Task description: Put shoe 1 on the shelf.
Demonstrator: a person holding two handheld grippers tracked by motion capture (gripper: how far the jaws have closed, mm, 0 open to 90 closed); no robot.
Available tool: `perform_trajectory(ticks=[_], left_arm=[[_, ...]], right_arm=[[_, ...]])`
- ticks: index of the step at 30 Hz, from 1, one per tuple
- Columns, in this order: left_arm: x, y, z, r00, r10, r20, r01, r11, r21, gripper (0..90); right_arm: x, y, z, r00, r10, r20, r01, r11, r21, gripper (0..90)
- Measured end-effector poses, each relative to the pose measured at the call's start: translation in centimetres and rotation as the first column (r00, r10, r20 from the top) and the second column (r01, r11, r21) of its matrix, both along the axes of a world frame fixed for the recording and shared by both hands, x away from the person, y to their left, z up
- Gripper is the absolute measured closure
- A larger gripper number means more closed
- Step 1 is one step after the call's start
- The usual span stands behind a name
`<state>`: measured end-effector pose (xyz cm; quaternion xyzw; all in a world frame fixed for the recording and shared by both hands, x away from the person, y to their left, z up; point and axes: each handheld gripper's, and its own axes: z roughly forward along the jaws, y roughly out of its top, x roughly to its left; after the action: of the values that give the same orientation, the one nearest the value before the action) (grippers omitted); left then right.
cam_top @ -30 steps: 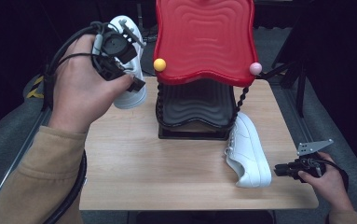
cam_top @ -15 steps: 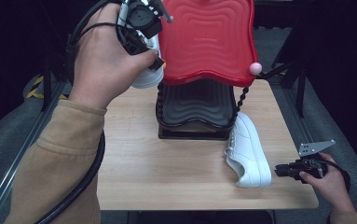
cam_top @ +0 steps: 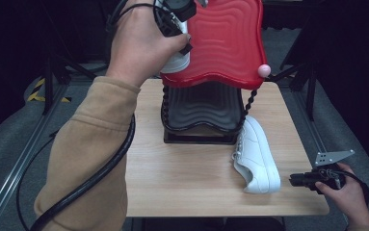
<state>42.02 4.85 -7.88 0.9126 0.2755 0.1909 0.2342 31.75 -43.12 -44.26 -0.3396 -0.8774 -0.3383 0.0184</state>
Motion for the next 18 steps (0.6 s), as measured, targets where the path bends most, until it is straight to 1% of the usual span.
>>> perform_trajectory(ticks=[2,4,6,7,9,10,15,17,18], left_arm=[[0.3,-0.3,0.0,1.0000,-0.005,0.001,0.005,1.0000,-0.001,73.2],[0.9,-0.8,0.1,0.9999,-0.013,0.009,0.013,0.9999,-0.006,73.2],[1.4,-1.3,0.2,0.9997,-0.016,0.021,0.016,0.9999,-0.003,73.2],[1.7,-1.6,0.2,0.9994,-0.018,0.030,0.018,0.9998,0.007,73.2],[2.3,-2.3,0.3,0.9988,-0.018,0.046,0.017,0.9998,0.014,73.2],[2.5,-2.6,0.2,0.9987,-0.018,0.048,0.018,0.9997,0.017,73.2],[3.7,-3.6,-0.2,0.9986,-0.034,0.041,0.034,0.9994,0.008,72.9],[3.8,-4.1,-0.6,0.9972,-0.048,0.058,0.047,0.9986,0.024,72.8],[3.8,-4.3,-0.8,0.9968,-0.053,0.060,0.052,0.9983,0.028,72.7]], right_arm=[[0.0,-0.1,0.0,1.0000,-0.001,0.003,0.001,1.000,-0.001,75.8],[-0.1,-0.1,-0.1,1.0000,0.002,-0.003,-0.002,1.000,0.000,75.7],[-0.1,-0.2,-0.1,1.0000,0.002,-0.001,-0.002,1.000,0.004,75.7],[-0.1,-0.2,-0.1,1.0000,0.003,-0.001,-0.003,1.000,0.004,75.7],[-0.1,-0.2,-0.1,1.0000,0.004,-0.001,-0.004,1.000,0.008,75.7],[-0.1,-0.2,-0.1,1.0000,0.007,0.000,-0.007,1.000,0.009,75.7],[-0.2,-0.3,-0.1,1.0000,0.004,-0.006,-0.004,1.000,0.011,75.7],[-0.2,-0.3,-0.1,0.9999,0.004,-0.010,-0.004,1.000,0.010,75.6],[-0.1,-0.3,-0.2,1.0000,0.007,-0.006,-0.007,1.000,0.011,75.6]])
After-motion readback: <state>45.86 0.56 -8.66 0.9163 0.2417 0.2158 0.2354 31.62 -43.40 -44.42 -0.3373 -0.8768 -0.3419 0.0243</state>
